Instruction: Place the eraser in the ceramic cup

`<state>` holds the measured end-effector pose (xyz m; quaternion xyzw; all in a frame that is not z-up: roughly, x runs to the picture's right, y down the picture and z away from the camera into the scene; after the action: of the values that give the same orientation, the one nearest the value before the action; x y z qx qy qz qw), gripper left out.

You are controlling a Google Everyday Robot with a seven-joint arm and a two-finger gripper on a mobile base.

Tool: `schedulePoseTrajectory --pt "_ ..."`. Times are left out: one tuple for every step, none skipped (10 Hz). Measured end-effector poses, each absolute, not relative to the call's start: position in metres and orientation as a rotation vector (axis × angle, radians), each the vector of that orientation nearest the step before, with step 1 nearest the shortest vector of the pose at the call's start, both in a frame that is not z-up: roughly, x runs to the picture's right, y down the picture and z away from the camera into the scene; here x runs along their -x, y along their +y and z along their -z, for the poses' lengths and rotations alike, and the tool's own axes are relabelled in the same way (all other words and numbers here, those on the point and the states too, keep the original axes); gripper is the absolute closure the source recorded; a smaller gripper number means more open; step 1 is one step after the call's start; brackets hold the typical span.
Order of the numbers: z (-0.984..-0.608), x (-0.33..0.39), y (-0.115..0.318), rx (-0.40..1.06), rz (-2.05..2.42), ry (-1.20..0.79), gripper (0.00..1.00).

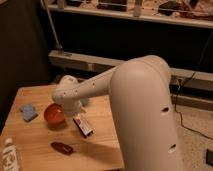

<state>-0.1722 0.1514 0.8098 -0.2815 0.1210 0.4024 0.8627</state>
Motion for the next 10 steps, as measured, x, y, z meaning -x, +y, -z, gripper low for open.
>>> schedulePoseTrajectory --pt "-0.814 0.172 0.152 0.592 -0.840 0.261 0.35" --pt "-0.818 0.172 0.154 0.595 -0.840 0.268 0.35" --pt "-0.823 0.172 0.155 0.597 -0.840 0.274 0.35" --pt "-0.828 0.173 0.157 0.600 -0.840 0.281 0.35" --pt "-0.831 0.175 0.158 0.602 -0.837 0.284 0.35" --pt "-0.835 0.179 0.158 0.604 -0.833 0.288 0.35" --pt "-0.839 0.181 0.158 0.604 -0.831 0.293 0.35" --pt "-0.842 0.182 0.157 0.602 -0.833 0.298 0.35" --pt "-0.846 0.182 0.155 0.600 -0.836 0.304 0.35" --pt "-0.850 0.182 0.154 0.603 -0.845 0.313 0.35"
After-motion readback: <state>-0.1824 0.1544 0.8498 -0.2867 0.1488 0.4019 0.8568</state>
